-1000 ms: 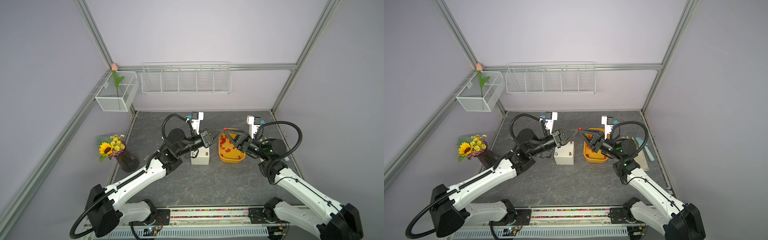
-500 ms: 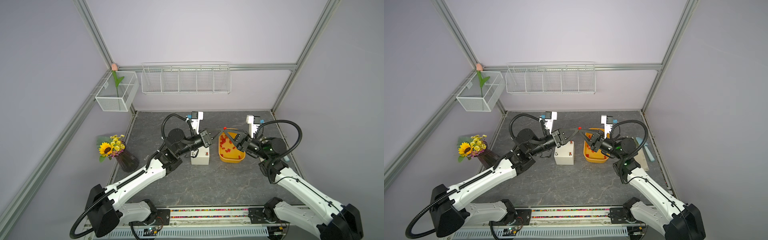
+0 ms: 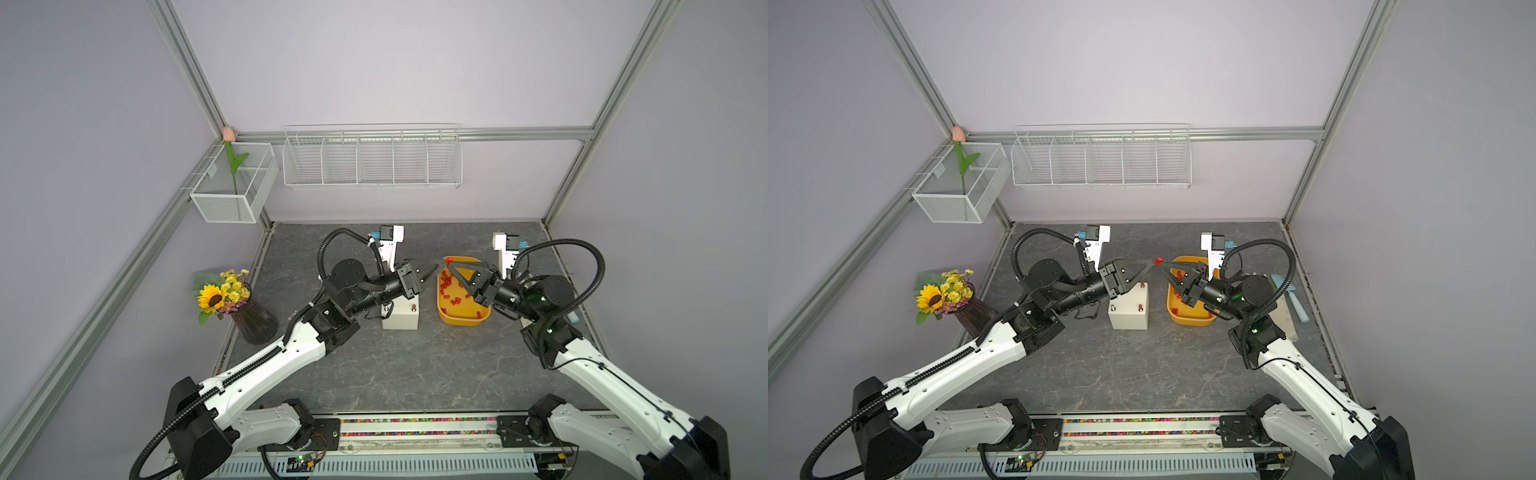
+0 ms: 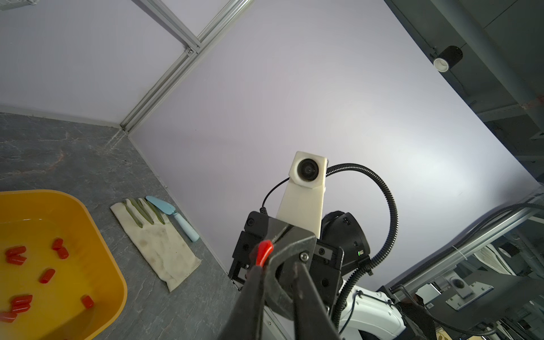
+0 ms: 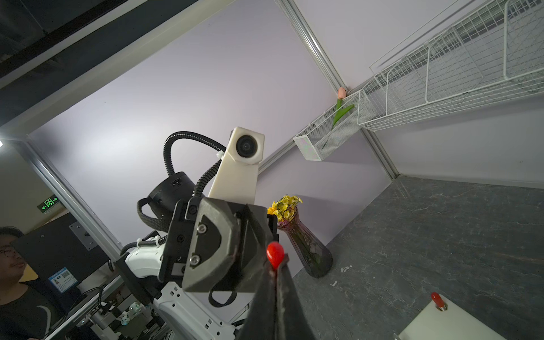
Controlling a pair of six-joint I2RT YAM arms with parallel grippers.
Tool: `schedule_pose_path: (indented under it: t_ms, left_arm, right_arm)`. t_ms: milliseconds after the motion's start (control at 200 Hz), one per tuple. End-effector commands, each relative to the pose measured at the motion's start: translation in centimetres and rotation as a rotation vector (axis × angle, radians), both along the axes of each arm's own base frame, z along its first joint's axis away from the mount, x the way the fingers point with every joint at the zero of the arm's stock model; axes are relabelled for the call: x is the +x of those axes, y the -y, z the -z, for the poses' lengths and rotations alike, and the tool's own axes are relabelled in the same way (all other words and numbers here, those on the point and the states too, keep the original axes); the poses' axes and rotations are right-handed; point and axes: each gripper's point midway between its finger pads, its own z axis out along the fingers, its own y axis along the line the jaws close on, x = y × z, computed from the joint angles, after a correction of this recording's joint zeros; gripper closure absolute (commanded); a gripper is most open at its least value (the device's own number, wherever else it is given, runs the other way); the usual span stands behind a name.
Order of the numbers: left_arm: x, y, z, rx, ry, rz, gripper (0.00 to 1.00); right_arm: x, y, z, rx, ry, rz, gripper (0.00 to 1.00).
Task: Cover the protruding screws with screw protection sleeves
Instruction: Attach the screw protection sleeve to the screw.
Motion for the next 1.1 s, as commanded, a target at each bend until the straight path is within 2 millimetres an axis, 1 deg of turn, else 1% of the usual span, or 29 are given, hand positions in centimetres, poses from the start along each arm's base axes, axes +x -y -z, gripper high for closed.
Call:
schedule_pose_path:
  t_ms: [0, 120, 165, 280, 315, 395, 435, 440, 450, 490, 575, 595, 705, 755, 885, 1035, 1095]
  left_arm:
    - [-0.1, -0.6, 0.0, 0.005, 0.001, -0.029, 0.74]
    - [0.1, -1.4, 0.3, 0.058, 0.010, -0.072, 0.73]
    - [0.3, -1.8, 0.5, 0.099, 0.007, -0.092, 0.71]
    - [0.6, -2.8, 0.8, 0.219, 0.001, -0.113, 0.70]
    - [0.7, -3.1, 1.1, 0.258, -0.012, -0.110, 0.70]
    - [0.7, -3.8, 1.1, 0.309, -0.022, -0.085, 0.70]
    - [0.8, -4.1, 1.2, 0.331, -0.036, -0.065, 0.65]
    - [0.8, -4.1, 1.3, 0.334, -0.039, -0.062, 0.65]
    - [0.8, -4.2, 1.3, 0.339, -0.040, -0.055, 0.65]
    - [0.7, -4.3, 1.4, 0.364, -0.048, -0.030, 0.65]
    - [0.1, -4.1, 2.1, 0.432, -0.060, 0.040, 0.64]
    - [-0.2, -3.9, 2.3, 0.449, -0.064, 0.066, 0.62]
    - [-1.2, -3.4, 3.3, 0.515, -0.084, 0.165, 0.61]
    - [-1.3, -3.3, 3.8, 0.543, -0.092, 0.185, 0.61]
    - [-2.1, -3.0, 4.6, 0.581, -0.105, 0.261, 0.61]
    - [-3.3, -2.8, 5.2, 0.601, -0.121, 0.355, 0.61]
    - [-3.5, -2.8, 5.7, 0.622, -0.132, 0.373, 0.62]
  right_arm:
    - [-0.2, 0.5, -1.0, -0.009, 0.036, 0.024, 0.94]
    - [-0.2, 0.8, -0.4, -0.051, 0.029, 0.034, 0.94]
    - [-0.1, 0.8, 0.1, -0.085, 0.017, 0.036, 0.94]
    - [-0.4, 1.1, 1.4, -0.178, -0.002, 0.035, 0.94]
    - [-0.5, 1.1, 2.0, -0.215, -0.010, 0.034, 0.94]
    - [-0.9, 1.2, 3.3, -0.298, -0.037, 0.013, 0.94]
    - [-1.0, 1.2, 4.6, -0.342, -0.065, 0.006, 0.94]
    - [-1.0, 1.2, 4.1, -0.340, -0.054, 0.006, 0.94]
    - [-1.1, 1.3, 3.8, -0.344, -0.051, 0.005, 0.94]
    - [-1.4, 1.2, 4.3, -0.377, -0.058, -0.013, 0.94]
    - [-2.0, 1.2, 5.4, -0.441, -0.088, -0.048, 0.94]
    - [-2.1, 1.2, 5.6, -0.455, -0.093, -0.052, 0.94]
    - [-2.9, 1.1, 6.1, -0.494, -0.108, -0.105, 0.94]
    - [-3.3, 0.8, 6.3, -0.507, -0.114, -0.138, 0.94]
    - [-4.4, 0.0, 7.1, -0.559, -0.126, -0.219, 0.94]
    - [-5.9, -0.8, 7.6, -0.611, -0.113, -0.298, 0.94]
    - [-6.3, -1.1, 7.8, -0.627, -0.114, -0.322, 0.94]
